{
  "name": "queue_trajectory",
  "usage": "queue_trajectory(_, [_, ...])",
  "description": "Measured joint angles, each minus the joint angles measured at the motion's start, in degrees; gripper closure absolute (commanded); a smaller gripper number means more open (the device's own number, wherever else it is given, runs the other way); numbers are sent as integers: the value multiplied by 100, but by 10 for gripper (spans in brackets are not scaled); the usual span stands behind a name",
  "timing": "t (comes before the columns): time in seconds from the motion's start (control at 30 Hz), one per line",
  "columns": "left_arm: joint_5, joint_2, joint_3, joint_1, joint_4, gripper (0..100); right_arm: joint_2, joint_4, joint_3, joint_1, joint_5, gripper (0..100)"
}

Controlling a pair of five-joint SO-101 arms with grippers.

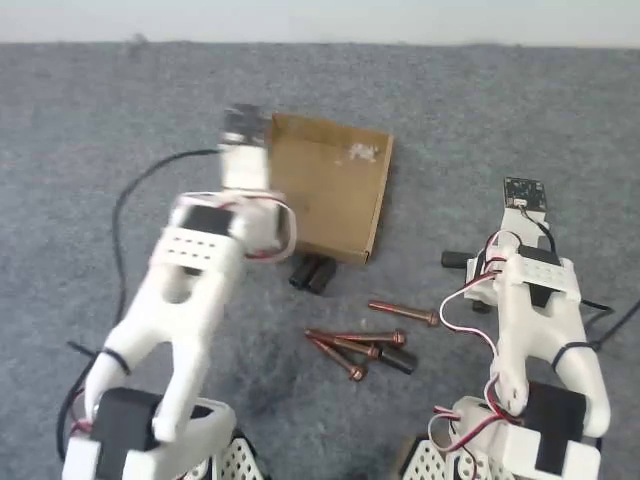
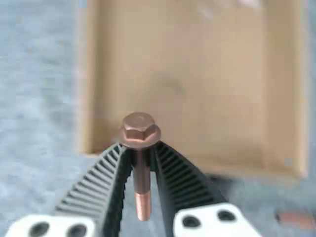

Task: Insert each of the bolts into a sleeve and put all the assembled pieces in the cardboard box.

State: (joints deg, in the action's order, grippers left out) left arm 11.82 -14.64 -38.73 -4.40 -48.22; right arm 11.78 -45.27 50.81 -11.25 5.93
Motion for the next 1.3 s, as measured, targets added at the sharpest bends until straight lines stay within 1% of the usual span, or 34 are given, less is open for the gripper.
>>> queue_trajectory(0.1, [316, 0, -9, 633, 334, 989, 0, 0, 0, 0, -316, 992])
queue_trajectory(0.23, [695, -9, -123, 1292, 835, 989, 0, 0, -149, 97, -1134, 992])
queue_trajectory(0.3, [791, -9, -360, 1468, 1160, 989, 9, 97, -167, 123, -1486, 992])
queue_trajectory(0.4, [791, -9, -545, 1662, 1582, 989, 193, 176, -167, 237, -1776, 992])
queue_trajectory(0.5, [818, -9, -615, 1837, 1837, 989, 519, 211, -167, 545, -1846, 992])
queue_trajectory(0.6, [809, -9, -782, 1837, 2092, 989, 791, 387, -167, 967, -1864, 992])
queue_trajectory(0.83, [545, -9, -826, 1837, 2251, 989, 976, 1802, -105, 1653, -1864, 992])
queue_trajectory(1.03, [527, -9, -826, 1846, 2268, 989, 976, 3042, -105, 1793, -1864, 992])
queue_trajectory(1.2, [527, -9, -826, 1846, 2268, 989, 949, 4369, -105, 1987, -1864, 992])
queue_trajectory(1.3, [527, -9, -826, 1846, 2268, 989, 651, 5152, -105, 2207, -1864, 992])
